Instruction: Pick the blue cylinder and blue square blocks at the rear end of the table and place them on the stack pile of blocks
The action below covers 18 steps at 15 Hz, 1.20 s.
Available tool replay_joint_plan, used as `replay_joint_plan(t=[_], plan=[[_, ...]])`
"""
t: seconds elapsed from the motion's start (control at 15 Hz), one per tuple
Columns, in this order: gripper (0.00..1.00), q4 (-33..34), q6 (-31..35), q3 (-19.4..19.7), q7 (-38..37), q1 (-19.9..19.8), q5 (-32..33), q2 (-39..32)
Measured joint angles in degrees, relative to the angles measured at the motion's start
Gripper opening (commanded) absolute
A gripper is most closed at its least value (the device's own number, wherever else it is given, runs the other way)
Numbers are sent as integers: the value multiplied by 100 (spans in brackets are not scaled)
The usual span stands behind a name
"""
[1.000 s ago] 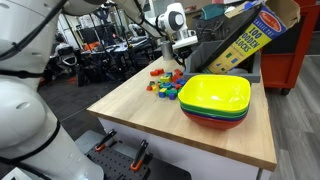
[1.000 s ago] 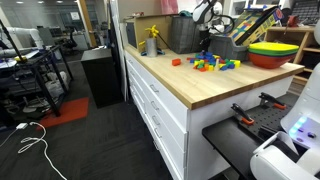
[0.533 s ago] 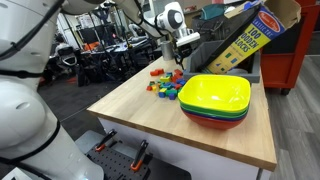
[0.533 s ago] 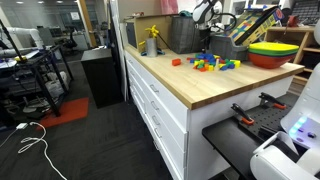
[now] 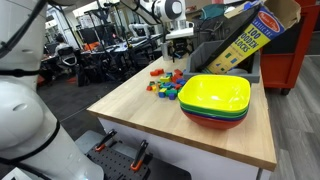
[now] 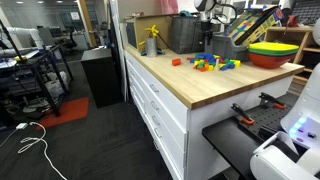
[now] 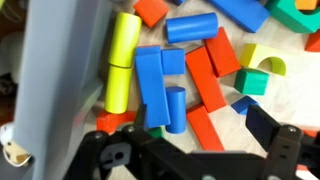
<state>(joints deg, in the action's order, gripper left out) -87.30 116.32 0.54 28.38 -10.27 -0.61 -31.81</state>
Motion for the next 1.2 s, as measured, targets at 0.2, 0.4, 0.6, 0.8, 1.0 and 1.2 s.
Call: replay_joint_plan(t=[0.2, 0.4, 0.6, 0.8, 1.0, 1.2], plan=[[100, -342, -86, -18, -494, 24, -347, 283], [100, -808, 10, -20, -1133, 132, -445, 587], [100, -1269, 332, -20, -1714, 297, -449, 829], [100, -1703, 712, -19, -2212, 504, -449, 1038], [100, -2088, 1010, -19, -2579, 694, -447, 1250], [100, -2384, 1226, -19, -2635, 792, -418, 1440]])
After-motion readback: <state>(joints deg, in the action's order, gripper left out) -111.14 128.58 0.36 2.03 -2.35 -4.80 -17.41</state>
